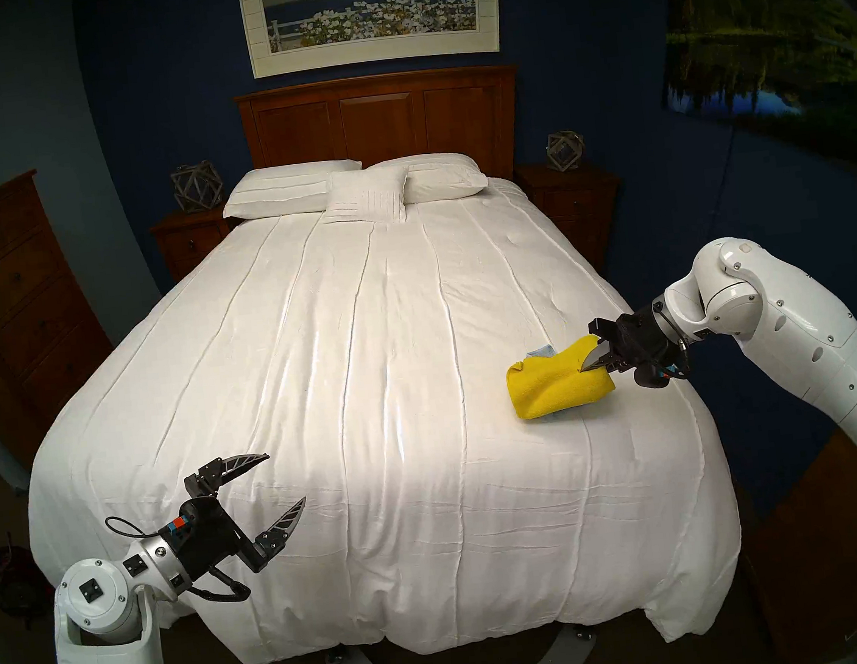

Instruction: Fold the hand towels twice and stack them up

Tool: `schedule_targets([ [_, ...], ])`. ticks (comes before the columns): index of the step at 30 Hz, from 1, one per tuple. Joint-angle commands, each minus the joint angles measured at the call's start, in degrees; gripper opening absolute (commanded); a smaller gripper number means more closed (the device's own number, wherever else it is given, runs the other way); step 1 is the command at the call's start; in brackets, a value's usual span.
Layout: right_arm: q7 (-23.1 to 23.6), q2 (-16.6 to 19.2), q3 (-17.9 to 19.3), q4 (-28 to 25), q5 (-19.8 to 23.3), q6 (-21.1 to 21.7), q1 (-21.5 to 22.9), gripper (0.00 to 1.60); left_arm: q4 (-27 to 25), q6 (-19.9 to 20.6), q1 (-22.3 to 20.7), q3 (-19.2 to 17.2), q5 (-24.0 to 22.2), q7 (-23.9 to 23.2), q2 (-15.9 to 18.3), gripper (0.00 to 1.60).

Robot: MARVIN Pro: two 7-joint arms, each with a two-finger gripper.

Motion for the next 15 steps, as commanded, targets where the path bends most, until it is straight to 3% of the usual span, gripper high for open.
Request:
schedule_targets([
  [1,-0.8,6.1,2.2,-6.4,2.4,0.1,-5.3,0.0,-1.2,-0.1,0.2,-0.1,-0.5,-0.2,-0.2,1.6],
  [6,-6.3,9.6,1.1,-8.7,-2.3,0.1,-6.4,0.0,-1.3,0.0,0.3,-0.1,-0.5,-0.2,-0.2,1.6],
  [10,-10.7,7.5,2.8,-7.7,-9.4,0.1,-6.8,0.0,-1.4,0.1,0.3,-0.1,-0.6,-0.2,-0.2,1.6],
  [15,-14.8,4.5,3.8,-6.0,-12.8,0.1,-6.1,0.0,-1.4,0.1,0.3,-0.1,-0.6,-0.2,-0.2,1.6],
])
